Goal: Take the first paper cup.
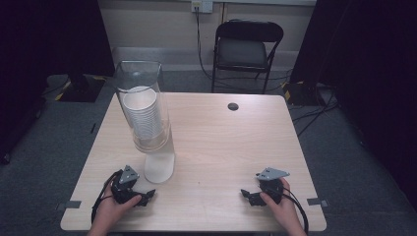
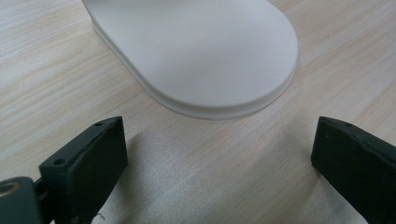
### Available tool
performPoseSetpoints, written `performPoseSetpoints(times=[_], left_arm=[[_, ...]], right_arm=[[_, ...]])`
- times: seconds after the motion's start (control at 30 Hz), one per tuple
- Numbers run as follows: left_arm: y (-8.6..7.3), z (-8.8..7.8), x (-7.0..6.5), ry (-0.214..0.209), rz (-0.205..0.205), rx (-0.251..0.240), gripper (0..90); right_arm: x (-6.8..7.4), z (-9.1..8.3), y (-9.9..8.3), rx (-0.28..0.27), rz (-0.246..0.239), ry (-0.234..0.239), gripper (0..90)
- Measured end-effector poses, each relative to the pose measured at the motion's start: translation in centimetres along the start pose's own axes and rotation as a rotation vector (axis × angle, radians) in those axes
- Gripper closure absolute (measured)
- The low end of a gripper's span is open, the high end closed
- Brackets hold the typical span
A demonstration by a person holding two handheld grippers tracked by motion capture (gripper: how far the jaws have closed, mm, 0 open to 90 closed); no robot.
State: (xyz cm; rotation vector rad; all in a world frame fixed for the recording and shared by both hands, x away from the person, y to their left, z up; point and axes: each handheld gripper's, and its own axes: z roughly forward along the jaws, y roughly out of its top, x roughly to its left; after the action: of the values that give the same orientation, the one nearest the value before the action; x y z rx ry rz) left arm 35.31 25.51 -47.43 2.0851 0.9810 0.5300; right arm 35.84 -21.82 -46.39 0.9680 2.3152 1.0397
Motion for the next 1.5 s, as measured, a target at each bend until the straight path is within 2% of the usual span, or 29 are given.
performPoseSetpoints(times=[0.3,0.33,0.4,0.43,0.47,0.5,0.63,0.7,0.8,0.87,1.1,1.2,1.4,1.5], left_arm=[[0.0,-0.1,0.1,0.000,-0.007,-0.009,4.5],[0.0,-0.2,0.1,-0.007,-0.023,-0.022,7.3],[0.1,-0.3,0.2,-0.018,-0.029,-0.035,19.6],[0.2,-0.4,0.3,-0.026,-0.040,-0.040,19.6],[0.4,-0.7,0.3,-0.020,-0.051,-0.054,14.6],[0.4,-0.8,0.3,-0.020,-0.047,-0.063,16.4],[1.0,-1.8,0.2,-0.038,-0.083,-0.124,16.0],[1.2,-2.1,0.2,-0.039,-0.083,-0.134,16.0],[2.1,-2.8,0.1,-0.039,-0.087,-0.175,15.6],[2.4,-3.1,0.0,-0.050,-0.106,-0.203,15.4],[3.3,-3.9,0.0,-0.046,-0.110,-0.253,15.4],[4.1,-4.5,0.0,-0.036,-0.117,-0.297,15.4],[5.3,-5.0,0.0,-0.028,-0.110,-0.331,16.2],[6.2,-5.1,0.0,-0.017,-0.112,-0.365,16.6]], right_arm=[[0.0,0.0,0.0,0.000,0.001,0.001,12.3],[0.0,0.0,0.0,0.000,0.001,0.001,12.2],[0.0,0.0,0.0,0.000,0.001,0.001,12.3],[0.0,0.0,0.0,-0.001,0.001,0.001,12.2],[0.0,0.0,0.0,0.000,0.001,0.001,12.2],[0.0,0.0,0.0,0.000,0.002,0.001,12.2],[0.0,0.0,0.0,0.000,0.002,0.002,12.2],[0.0,0.0,0.0,0.000,0.001,0.001,12.2],[0.0,0.0,0.0,0.000,0.002,0.000,12.2],[0.0,0.0,0.0,0.000,0.002,0.000,12.2],[0.0,0.0,0.0,0.000,0.005,-0.007,12.2],[0.1,0.0,0.0,0.000,0.005,-0.008,12.2],[0.1,0.0,0.0,0.000,0.006,-0.008,12.2],[0.1,0.0,0.0,0.000,0.006,-0.008,12.3]])
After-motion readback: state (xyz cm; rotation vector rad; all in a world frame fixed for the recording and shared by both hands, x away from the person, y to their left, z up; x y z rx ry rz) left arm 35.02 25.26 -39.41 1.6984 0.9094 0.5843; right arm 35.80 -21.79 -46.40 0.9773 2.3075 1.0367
